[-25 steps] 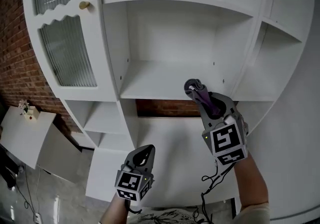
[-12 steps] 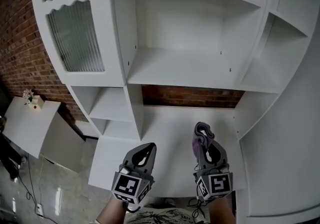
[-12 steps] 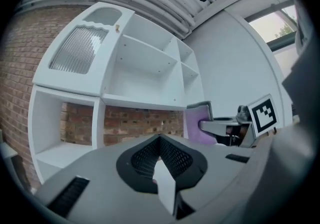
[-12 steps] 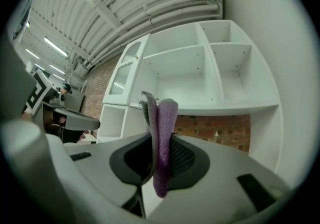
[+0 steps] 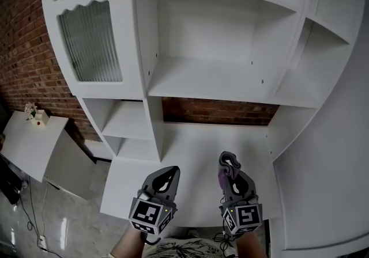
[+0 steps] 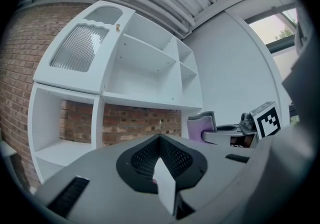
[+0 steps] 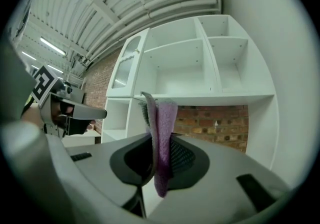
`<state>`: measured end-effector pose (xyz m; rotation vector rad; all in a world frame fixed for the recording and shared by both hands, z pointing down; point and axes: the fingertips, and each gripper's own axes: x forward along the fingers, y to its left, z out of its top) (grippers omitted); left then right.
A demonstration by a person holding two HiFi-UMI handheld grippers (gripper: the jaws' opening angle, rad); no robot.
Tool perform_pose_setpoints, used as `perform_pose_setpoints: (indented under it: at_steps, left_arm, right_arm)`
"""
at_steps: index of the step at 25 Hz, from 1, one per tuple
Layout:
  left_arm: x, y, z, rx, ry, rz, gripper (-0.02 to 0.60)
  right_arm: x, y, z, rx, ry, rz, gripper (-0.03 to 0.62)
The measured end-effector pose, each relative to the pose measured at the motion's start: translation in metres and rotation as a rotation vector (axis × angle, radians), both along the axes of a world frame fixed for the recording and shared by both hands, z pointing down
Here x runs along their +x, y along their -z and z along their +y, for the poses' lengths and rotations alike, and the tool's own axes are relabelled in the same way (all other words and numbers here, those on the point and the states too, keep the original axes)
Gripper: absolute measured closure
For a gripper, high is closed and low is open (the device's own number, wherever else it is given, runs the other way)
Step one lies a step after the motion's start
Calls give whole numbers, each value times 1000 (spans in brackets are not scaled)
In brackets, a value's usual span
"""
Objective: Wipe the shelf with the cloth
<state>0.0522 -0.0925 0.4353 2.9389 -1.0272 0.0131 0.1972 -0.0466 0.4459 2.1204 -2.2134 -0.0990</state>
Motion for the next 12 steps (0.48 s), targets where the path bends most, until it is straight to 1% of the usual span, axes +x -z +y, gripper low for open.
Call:
perform_pose_setpoints:
  at_steps: [7,12]
  left_arm:
    - [1,0,7,6,-28,-11,566]
    - [-2,1,7,10,-25,-13,566]
  right_arm:
    - [-3,6,2,11,25,-6,530]
    - [-13,8,3,31,58,9,530]
